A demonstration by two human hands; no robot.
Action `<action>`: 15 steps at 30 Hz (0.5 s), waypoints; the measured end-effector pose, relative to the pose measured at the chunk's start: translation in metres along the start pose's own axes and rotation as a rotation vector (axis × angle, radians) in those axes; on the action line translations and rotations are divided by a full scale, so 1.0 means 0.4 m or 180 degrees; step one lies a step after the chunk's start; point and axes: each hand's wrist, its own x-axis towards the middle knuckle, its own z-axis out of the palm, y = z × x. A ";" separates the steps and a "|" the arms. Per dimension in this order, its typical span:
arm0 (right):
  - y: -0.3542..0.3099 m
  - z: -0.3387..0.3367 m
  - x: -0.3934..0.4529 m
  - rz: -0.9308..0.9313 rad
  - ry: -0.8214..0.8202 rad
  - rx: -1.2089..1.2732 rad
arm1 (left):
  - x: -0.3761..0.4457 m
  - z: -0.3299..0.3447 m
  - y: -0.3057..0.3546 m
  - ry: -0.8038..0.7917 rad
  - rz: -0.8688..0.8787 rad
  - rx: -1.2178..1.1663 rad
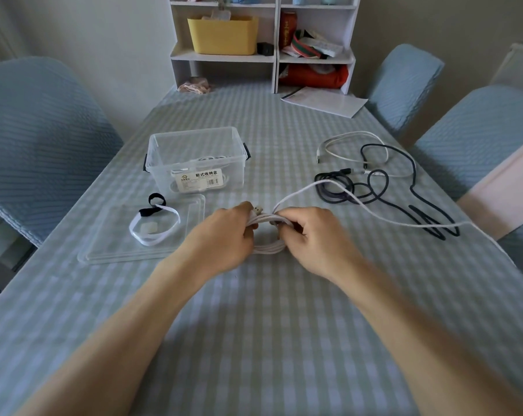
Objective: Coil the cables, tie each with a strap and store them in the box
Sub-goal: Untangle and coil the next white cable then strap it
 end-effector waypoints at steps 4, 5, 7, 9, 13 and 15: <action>-0.008 -0.022 0.003 -0.0028 -0.0385 0.0008 | -0.009 -0.003 -0.005 0.0038 0.0123 0.0419; -0.008 -0.027 0.002 -0.0017 -0.0439 0.0031 | -0.010 0.000 -0.003 0.0073 0.0143 0.0501; -0.002 -0.033 0.004 0.0025 -0.0477 0.0098 | -0.011 0.002 0.000 0.0175 0.0202 0.0541; 0.007 -0.031 0.008 0.0099 -0.0478 0.0226 | -0.010 0.005 0.000 0.0200 0.0223 0.0430; 0.015 -0.025 0.013 0.0397 -0.0520 0.0639 | -0.010 0.011 0.004 0.0061 -0.0079 -0.0078; 0.017 -0.031 0.016 0.0745 -0.0384 0.1039 | -0.006 0.015 0.003 0.0126 -0.0316 -0.0219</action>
